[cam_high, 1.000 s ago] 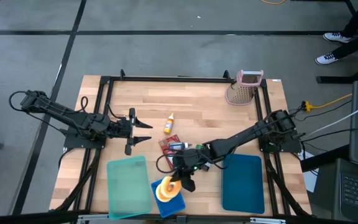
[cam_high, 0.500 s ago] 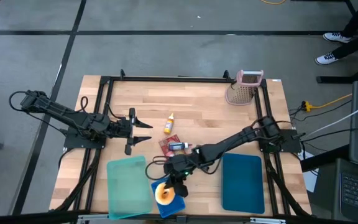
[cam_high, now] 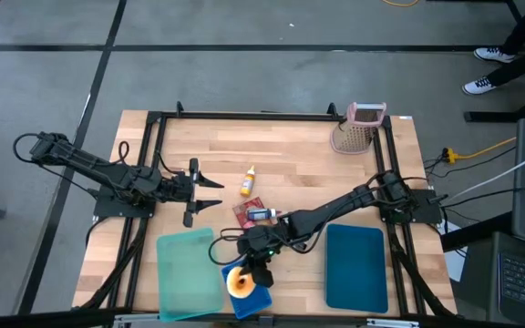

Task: Pick & Place Food Item
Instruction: Put the donut into the blue bin, then put the red popcorn bag into the green bin

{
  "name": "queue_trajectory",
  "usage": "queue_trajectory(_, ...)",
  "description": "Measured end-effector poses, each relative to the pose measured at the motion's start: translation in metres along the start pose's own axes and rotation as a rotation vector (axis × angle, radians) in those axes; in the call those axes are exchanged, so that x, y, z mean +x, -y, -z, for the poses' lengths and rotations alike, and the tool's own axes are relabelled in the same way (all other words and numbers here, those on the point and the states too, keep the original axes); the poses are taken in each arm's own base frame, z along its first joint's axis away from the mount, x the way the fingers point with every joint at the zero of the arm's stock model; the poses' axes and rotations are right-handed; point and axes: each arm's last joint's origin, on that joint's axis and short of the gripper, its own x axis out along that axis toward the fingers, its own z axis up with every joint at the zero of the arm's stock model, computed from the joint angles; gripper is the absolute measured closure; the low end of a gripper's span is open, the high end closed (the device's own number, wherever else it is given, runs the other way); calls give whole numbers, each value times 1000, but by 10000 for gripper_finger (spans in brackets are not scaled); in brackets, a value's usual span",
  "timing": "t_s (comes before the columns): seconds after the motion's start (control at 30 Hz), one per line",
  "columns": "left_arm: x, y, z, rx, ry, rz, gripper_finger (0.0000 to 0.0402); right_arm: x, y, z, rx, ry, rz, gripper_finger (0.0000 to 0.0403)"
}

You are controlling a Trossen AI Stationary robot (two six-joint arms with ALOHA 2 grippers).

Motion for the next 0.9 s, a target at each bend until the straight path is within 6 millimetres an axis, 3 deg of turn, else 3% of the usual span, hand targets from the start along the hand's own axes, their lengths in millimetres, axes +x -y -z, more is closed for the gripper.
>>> queue_trajectory(0.2,0,0,0,-1,0,0,213,0,0,-1,-5,5,-2,243)
queue_trajectory(0.37,0,0,0,0,0,0,213,0,0,-1,-1,10,-3,196)
queue_trajectory(0.67,0,0,1,4,-11,4,213,-10,0,-12,-1,42,5,182)
queue_trajectory(0.9,5,0,32,82,-324,-55,213,-63,-36,-50,-148,167,26,186)
